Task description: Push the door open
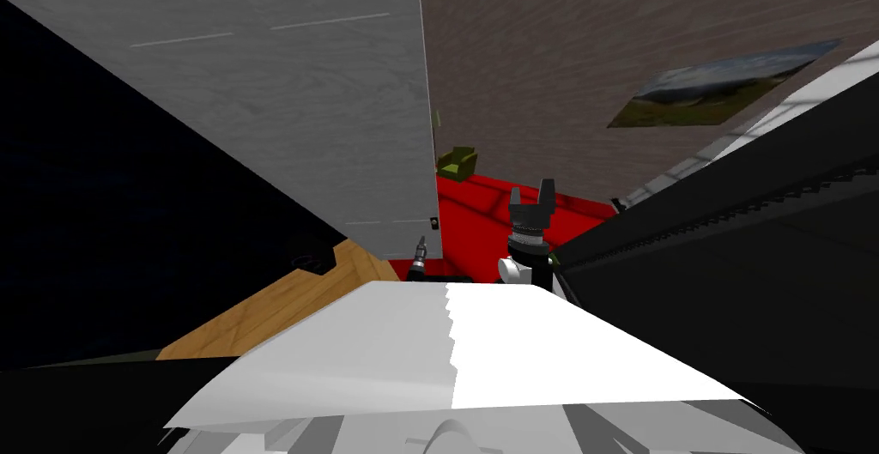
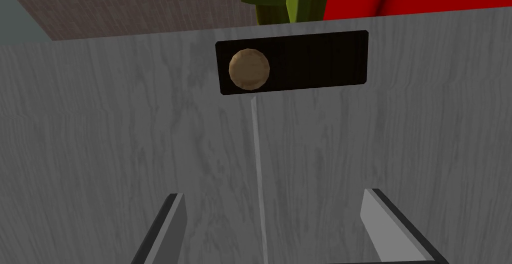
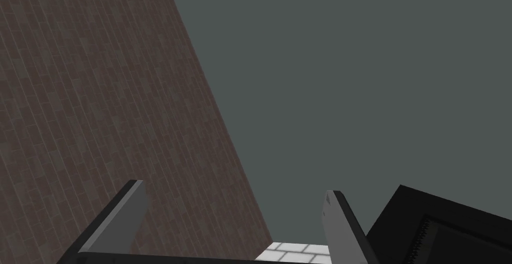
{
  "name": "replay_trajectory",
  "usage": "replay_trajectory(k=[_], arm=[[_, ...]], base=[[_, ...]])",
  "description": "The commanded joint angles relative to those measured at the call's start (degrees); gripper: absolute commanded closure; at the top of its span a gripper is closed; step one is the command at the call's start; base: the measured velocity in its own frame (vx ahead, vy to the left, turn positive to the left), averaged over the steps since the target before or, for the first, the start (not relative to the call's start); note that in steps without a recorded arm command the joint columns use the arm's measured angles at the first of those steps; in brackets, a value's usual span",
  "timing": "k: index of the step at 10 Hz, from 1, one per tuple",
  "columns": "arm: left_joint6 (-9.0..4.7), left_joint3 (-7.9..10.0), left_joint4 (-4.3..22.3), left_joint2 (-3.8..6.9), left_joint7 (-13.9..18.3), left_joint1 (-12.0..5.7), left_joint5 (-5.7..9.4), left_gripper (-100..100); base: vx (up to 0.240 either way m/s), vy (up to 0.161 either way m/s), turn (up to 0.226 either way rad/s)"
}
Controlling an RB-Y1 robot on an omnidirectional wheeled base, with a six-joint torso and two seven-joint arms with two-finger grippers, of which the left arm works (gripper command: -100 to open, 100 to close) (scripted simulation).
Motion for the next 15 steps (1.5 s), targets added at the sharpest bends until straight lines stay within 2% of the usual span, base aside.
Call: replay_trajectory(k=[1, 2, 4, 5, 7, 8, 9, 11, 13, 15], arm=[[0.57, -0.91, -1.6, -0.23, -0.75, 0.97, 0.24, -100], [0.48, -3.22, -1.73, -1.1, -1.9, 1.18, 1.12, -100], [0.4, -5.26, -1.84, -2.02, -2.91, 1.36, 1.9, -100], [0.33, -6.94, -1.93, -2.91, -3.75, 1.51, 2.54, -100], [0.27, -8.62, -2.02, -3.97, -4.58, 1.66, 3.17, -100], [0.54, -8.01, -2.55, -3.19, -4.06, 1.84, 2.97, -100], [0.78, -7.57, -2.17, -1.48, -3.92, 1.21, 2.93, -100], [0.97, -7.07, -1.78, -0.75, -3.71, 0.61, 2.85, -100], [1.23, -6.38, -1.24, -0.73, -3.42, -0.23, 2.74, -100], [1.51, -5.64, -0.65, -2.04, -3.11, -1.13, 2.61, -100]], base=[[-0.022, -0.011, 0.064], [-0.03, -0.004, 0.259], [-0.034, -0.014, 0.2], [-0.033, -0.013, 0.22], [-0.033, -0.012, 0.14], [-0.013, -0.005, 0.015], [0.128, -0.045, -0.032], [0.209, -0.058, -0.01], [0.27, -0.059, -0.018], [0.258, -0.077, -0.019]])
